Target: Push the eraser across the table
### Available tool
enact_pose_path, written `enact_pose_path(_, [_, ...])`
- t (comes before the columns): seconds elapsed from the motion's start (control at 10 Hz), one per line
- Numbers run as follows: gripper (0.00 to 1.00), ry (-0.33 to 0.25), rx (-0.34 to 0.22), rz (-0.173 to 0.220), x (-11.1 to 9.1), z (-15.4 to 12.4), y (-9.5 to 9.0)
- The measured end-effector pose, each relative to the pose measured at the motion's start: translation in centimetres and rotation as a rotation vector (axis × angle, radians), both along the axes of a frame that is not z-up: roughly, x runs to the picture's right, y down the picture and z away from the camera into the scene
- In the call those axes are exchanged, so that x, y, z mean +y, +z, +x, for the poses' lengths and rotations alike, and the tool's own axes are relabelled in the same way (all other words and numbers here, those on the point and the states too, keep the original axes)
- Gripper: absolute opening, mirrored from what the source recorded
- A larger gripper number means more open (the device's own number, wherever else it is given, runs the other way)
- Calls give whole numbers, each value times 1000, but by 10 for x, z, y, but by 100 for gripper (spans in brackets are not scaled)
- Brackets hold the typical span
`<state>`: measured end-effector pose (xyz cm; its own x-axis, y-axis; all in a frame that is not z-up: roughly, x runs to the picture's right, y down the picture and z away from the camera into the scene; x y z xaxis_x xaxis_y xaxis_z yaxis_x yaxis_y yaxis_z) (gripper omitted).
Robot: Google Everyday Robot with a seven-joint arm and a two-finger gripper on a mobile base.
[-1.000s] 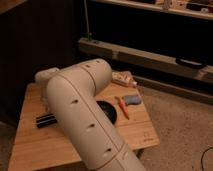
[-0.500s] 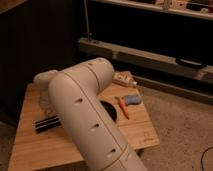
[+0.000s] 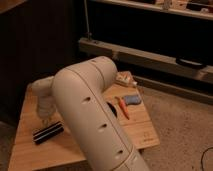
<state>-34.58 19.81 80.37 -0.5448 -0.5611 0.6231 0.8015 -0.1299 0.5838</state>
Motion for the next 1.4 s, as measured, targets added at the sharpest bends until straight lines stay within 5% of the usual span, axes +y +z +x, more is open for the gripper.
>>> enact_pose_path(0.7, [0,-84,-14,-37,30,44,-29])
enact_pose_path(1.2, [0,-34,-61,36,-23,31,-55])
enact_pose_path(1.4, [0,-20,-71,57,-32,24,-51])
